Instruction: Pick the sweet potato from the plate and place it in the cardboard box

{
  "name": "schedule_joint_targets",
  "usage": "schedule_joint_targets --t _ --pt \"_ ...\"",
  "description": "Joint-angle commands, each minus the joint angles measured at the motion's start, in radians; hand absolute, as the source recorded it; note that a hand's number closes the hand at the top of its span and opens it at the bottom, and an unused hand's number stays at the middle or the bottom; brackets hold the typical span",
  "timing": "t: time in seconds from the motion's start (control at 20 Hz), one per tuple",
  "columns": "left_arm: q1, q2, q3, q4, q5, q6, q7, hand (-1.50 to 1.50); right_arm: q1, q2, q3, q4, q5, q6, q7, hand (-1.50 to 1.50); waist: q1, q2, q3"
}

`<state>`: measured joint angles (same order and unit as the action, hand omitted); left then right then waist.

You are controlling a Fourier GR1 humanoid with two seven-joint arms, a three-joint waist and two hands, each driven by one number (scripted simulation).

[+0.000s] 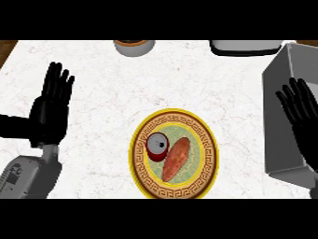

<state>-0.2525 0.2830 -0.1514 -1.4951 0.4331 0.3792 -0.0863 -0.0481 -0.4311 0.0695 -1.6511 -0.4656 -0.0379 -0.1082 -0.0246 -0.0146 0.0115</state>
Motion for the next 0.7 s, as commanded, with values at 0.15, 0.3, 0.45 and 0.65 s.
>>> schedule_joint_targets --t 0.15,0.3,0.45,0.65 --pt "-0.003 0.195 -0.08 0.01 -0.165 -0.112 -0.009 0.0 0.065 -0.048 -0.08 -0.228 0.174 -0.284 0.079 -1.5 -0.043 -0.005 -0.016" --pt "0.009 0.239 -0.136 0.002 -0.21 -0.157 -0.001 0.0 0.151 -0.241 -0.068 -0.17 0.388 -0.307 0.185 -1.5 -0.086 0.0 -0.031" --pt "0.054 0.297 -0.155 -0.018 -0.229 -0.224 -0.028 0.0 0.248 -0.155 -0.016 -0.338 0.501 -0.48 0.264 -1.5 -0.039 -0.003 -0.02" --pt "0.038 0.284 -0.176 -0.007 -0.252 -0.247 -0.053 0.0 0.355 -0.193 0.135 -0.49 0.751 -0.505 0.326 -1.5 -0.013 0.008 -0.017"
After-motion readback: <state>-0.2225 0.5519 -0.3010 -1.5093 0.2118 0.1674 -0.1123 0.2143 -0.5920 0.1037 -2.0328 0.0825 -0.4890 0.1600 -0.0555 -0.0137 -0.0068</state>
